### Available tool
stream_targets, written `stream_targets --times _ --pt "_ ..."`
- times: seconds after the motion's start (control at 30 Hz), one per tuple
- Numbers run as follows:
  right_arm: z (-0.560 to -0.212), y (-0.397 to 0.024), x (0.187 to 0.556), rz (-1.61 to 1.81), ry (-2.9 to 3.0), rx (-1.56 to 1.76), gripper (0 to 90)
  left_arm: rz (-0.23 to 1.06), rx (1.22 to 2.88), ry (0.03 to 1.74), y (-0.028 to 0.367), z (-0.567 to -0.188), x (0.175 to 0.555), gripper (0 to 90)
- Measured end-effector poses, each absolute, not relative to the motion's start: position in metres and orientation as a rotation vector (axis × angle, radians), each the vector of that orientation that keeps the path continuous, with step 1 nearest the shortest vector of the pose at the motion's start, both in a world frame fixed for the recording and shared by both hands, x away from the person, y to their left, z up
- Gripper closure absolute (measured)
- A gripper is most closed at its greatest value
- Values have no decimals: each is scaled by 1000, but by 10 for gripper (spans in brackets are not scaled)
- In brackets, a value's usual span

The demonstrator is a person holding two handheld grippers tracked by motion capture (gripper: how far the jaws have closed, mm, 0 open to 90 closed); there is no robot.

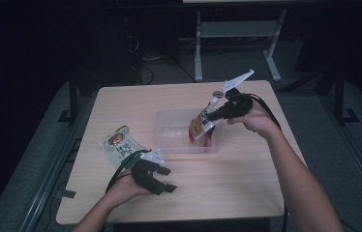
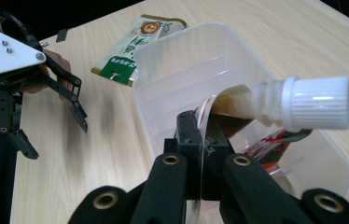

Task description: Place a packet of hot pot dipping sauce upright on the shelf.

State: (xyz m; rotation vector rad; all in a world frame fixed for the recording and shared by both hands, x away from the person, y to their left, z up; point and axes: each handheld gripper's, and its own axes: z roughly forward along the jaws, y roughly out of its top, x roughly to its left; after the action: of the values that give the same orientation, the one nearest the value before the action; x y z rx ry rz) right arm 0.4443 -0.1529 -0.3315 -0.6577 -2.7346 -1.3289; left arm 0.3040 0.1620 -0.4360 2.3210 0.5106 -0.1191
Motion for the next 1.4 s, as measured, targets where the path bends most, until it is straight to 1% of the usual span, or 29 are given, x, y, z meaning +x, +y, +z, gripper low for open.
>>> stream_targets --times 1.1,1.4 --pt "-352 -122 450 -1280 -2747 -645 887 -128 2336 507 162 -437 304 294" --pt "-354 -118 449 -1275 -2753 -655 865 -130 2333 505 161 -440 303 295"
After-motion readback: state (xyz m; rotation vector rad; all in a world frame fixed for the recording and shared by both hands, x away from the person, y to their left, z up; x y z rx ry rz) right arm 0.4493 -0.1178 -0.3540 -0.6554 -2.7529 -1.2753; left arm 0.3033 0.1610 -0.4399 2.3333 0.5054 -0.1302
